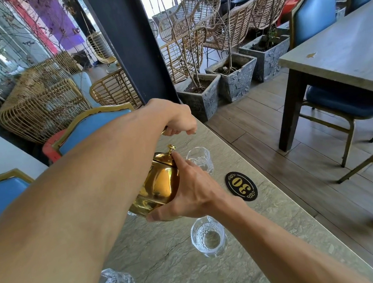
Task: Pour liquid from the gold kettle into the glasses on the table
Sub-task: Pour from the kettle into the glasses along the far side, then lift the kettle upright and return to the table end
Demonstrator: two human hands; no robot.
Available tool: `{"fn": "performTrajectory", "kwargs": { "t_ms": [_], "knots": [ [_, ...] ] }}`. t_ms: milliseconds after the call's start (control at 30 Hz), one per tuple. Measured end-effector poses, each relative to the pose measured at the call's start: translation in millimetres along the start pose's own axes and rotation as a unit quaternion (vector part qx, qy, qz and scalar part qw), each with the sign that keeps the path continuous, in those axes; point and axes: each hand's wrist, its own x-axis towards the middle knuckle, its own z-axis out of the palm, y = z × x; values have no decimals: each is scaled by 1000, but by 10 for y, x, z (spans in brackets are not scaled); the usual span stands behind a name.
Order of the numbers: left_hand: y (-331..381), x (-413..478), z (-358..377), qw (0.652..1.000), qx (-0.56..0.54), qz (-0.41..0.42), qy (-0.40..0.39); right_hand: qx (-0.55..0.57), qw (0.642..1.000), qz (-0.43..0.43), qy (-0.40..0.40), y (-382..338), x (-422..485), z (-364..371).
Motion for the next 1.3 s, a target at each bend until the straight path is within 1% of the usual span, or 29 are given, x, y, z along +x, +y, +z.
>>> {"fn": "performTrajectory", "kwargs": {
  "t_ms": [367, 733, 933, 1100, 1200, 1300],
  "knots": [
    [2, 5, 5, 1000, 5, -1, 11, -3, 1000, -2, -1, -13, -14, -21],
    [14, -10, 7, 1000, 4, 0, 0, -6, 1000, -5, 3, -8, -22, -30],
    [5, -39, 18, 1000, 15, 9, 19, -14, 1000, -11, 0, 17, -28, -12],
    [-38, -91, 0, 1000, -8, 12, 28, -26, 1000, -15, 4, 37, -41, 21],
    [-88, -169, -13, 999, -18, 13, 47, -31, 999, -25, 3, 23, -57, 34],
    [-149, -264, -28, 997, -51, 11, 63, -37, 999, -39, 1, -14, -68, 46]
  ]
}}
